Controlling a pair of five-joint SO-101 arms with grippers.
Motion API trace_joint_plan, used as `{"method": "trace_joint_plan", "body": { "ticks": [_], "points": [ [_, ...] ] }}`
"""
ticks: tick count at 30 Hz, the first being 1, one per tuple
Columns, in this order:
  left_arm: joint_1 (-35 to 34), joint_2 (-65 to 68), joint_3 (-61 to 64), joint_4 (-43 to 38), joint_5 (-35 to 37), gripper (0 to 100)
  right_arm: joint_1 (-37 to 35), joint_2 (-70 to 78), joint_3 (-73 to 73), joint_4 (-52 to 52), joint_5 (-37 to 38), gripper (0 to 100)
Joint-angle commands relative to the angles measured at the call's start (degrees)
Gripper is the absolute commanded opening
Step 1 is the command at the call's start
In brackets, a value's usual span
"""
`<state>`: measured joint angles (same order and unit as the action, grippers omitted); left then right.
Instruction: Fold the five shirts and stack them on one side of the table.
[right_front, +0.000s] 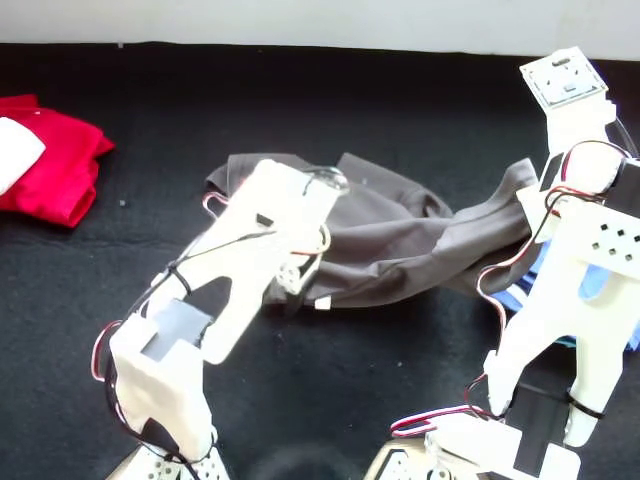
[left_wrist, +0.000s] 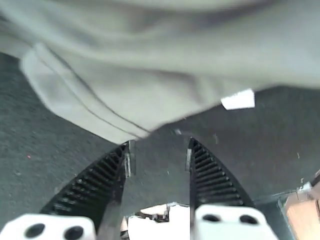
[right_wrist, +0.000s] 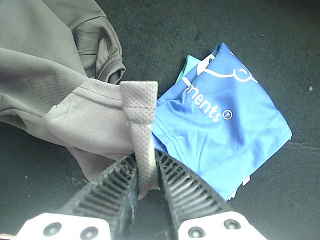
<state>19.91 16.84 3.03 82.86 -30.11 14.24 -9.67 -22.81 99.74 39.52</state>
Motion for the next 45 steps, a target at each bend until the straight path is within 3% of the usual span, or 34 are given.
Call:
{"method": "trace_joint_plan", "body": {
  "ticks": [1, 7, 14, 25, 32, 40, 45],
  "points": [
    [-1.45, -2.24, -0.75, -2.46, 0.09, 18, 0.57, -2.07, -0.13, -0.57, 0.70, 0.6],
    [-1.19, -1.01, 0.66, -5.80, 0.00, 18, 0.57, -2.07, -0.13, -0.57, 0.79, 0.6],
    [-1.54, 10.51, -2.42, -6.42, -1.05, 17, 0.57, -2.07, -0.13, -0.57, 0.79, 0.6],
    [-1.63, 11.74, -5.41, 0.53, -4.84, 12, 0.57, -1.80, -0.13, -0.92, 0.79, 0.6],
    [-1.98, 10.59, -7.08, 2.81, -6.95, 1, 0.57, -1.63, -0.13, -0.92, 0.79, 0.6],
    [-10.68, -1.01, -21.93, 16.62, -8.00, 1, 0.48, -2.15, -0.75, -0.92, 0.79, 0.6],
    [-16.84, -9.54, -25.71, 17.85, -8.00, 1, 0.40, -2.24, -1.71, -1.01, 0.62, 0.6]
  ]
}}
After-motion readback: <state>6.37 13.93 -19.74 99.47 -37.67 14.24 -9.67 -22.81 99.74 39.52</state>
